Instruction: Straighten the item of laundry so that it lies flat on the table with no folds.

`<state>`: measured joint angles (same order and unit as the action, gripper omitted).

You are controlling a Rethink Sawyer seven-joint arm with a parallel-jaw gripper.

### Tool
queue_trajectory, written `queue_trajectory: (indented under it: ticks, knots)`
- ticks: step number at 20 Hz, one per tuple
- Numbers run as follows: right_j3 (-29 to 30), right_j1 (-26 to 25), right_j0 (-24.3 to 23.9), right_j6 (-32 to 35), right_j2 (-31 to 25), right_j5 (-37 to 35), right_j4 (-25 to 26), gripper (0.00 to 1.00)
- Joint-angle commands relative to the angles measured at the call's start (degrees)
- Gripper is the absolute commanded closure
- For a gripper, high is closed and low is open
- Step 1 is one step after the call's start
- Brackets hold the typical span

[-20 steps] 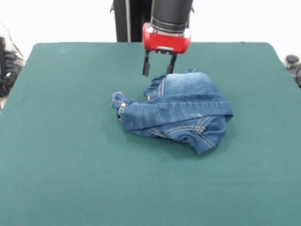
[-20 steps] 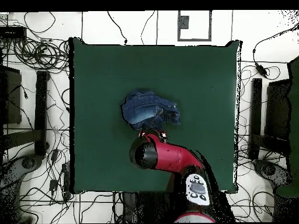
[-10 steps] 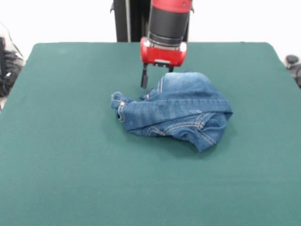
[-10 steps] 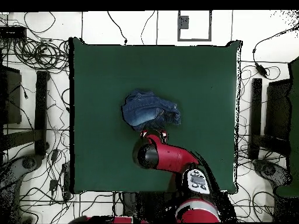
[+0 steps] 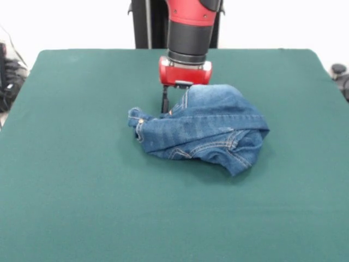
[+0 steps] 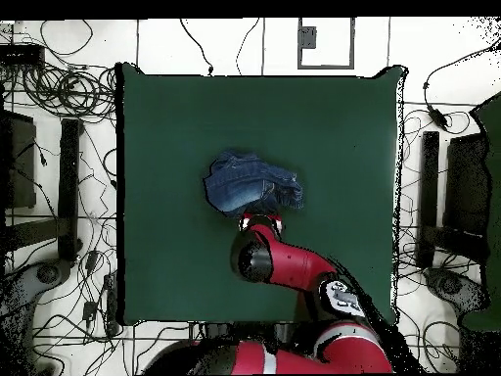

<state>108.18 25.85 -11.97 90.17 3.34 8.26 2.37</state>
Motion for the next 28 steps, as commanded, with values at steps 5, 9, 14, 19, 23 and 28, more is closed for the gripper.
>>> queue_trajectory:
  ticks: [5,9,14,19,23,28]
  knots:
    - [0.26,-4.35,-2.99,15.32,-10.57,6.71,-0.76,0.00]
    - [0.15,-4.04,-0.92,14.91,-8.93,7.13,-1.79,0.00]
    - [-0.89,-3.70,3.84,13.44,-4.39,7.43,-3.59,1.00]
    - [0.74,-1.02,7.39,15.40,-1.77,3.84,-8.02,1.00]
    - [1.95,-0.10,7.80,15.92,-1.48,3.89,-8.91,1.00]
    - [4.55,2.70,10.18,16.81,0.42,3.26,-10.87,1.00]
